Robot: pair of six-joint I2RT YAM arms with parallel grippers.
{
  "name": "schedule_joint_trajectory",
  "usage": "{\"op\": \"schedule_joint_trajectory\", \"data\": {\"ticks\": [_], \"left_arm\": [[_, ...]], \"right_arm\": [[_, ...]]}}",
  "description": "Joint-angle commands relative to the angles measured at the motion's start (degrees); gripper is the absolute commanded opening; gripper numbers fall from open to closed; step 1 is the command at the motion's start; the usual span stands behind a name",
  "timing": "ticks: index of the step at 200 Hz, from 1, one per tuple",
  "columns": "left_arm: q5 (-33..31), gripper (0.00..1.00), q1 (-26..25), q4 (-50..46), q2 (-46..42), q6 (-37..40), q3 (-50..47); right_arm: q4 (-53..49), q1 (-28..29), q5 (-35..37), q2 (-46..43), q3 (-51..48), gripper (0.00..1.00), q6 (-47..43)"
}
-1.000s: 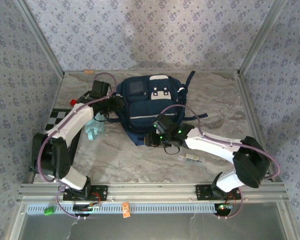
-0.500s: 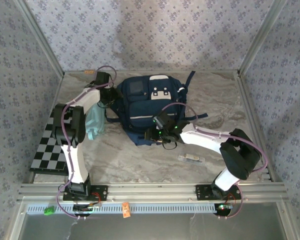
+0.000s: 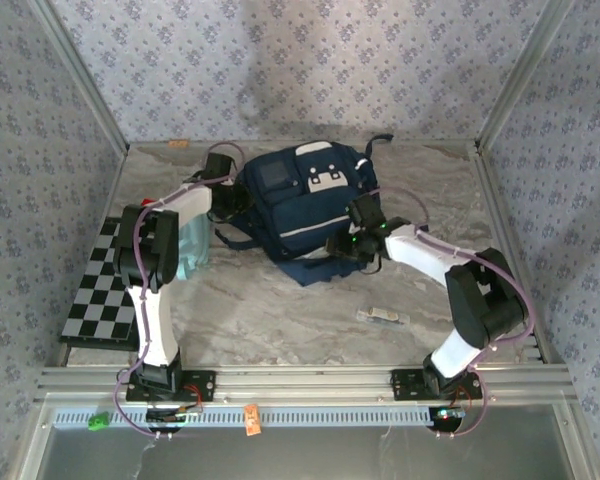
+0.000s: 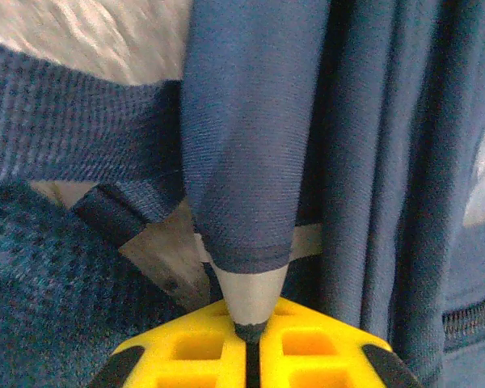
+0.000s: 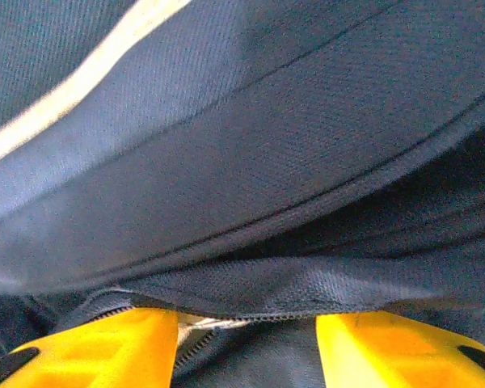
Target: Pack the student bag
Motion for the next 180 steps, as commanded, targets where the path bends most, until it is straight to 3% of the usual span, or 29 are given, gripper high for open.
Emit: {"op": "schedule_joint_trajectory", "data": {"ticks": [1,27,62,90,123,180], "left_arm": [[2.64,0.06,-5.62,0.84,-2.99,-6.61,-2.35],[3.40,0.05,-11.06,6.29,-3.58,-14.99,-3.53],[0.10,0.04,-17.59,4.21,-3.18,-24.41,-1.35],[0.03,0.09,-19.35,8.62,-5.53,-31.05,-5.71],[-3.29,0.31,-19.63,5.46,-7.99,-31.73,-7.97],[-2.21,0.33,-19.54,6.90,-3.46,-34.29,-6.05]], "right_arm": [[-3.02,-6.96,1.55,2.89,3.65,0.53,-6.17],[-5.64,-13.94,2.97,5.44,8.81,0.60,-8.80],[-11.09,-16.49,5.40,3.25,14.14,0.70,-11.08],[-15.93,-15.65,5.93,-1.66,12.34,0.75,-11.24],[-16.98,-12.77,3.44,-8.26,5.92,0.77,-9.72],[-17.66,-5.21,3.06,-10.72,0.76,0.78,-6.02]]}}
